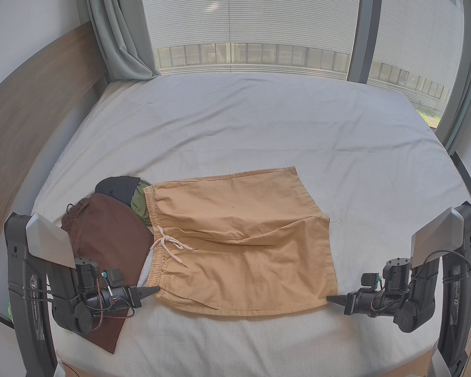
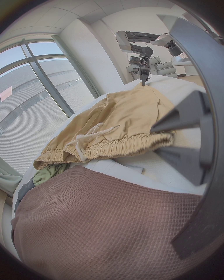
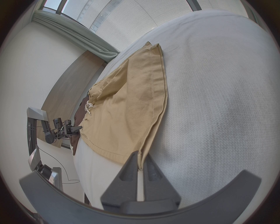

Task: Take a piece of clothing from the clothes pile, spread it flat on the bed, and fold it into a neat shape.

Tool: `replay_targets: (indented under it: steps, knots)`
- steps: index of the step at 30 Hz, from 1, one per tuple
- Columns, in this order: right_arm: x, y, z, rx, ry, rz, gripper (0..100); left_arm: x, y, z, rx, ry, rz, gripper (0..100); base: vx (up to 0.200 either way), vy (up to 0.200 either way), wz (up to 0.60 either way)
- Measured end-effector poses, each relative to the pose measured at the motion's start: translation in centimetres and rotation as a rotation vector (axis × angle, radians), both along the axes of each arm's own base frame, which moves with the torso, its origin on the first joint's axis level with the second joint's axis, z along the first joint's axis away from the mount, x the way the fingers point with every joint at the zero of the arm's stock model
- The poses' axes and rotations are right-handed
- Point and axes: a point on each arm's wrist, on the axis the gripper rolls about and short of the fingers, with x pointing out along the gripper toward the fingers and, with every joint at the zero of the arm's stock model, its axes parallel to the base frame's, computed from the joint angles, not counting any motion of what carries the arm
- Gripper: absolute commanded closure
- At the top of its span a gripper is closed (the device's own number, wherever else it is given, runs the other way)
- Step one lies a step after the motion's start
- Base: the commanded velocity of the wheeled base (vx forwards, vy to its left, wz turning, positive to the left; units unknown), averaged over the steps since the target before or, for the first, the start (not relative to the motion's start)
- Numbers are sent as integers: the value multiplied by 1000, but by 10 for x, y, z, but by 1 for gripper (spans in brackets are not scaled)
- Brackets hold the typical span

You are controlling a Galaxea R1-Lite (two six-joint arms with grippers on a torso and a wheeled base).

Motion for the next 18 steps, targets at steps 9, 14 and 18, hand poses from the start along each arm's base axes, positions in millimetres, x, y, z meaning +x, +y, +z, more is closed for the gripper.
replay_targets:
  steps: [9, 14, 18]
  knots:
    - [-5, -1, 0, -29, -12, 23, 100, -6, 1, -1, 5, 13, -2, 100, 0, 0, 0]
    - [-11, -3, 3, -40, -9, 28, 100, -14, 3, 4, -1, 29, 2, 100, 0, 0, 0]
    - [-16, -3, 7, -43, -3, 30, 100, -20, 5, 7, 2, 38, 7, 100, 0, 0, 0]
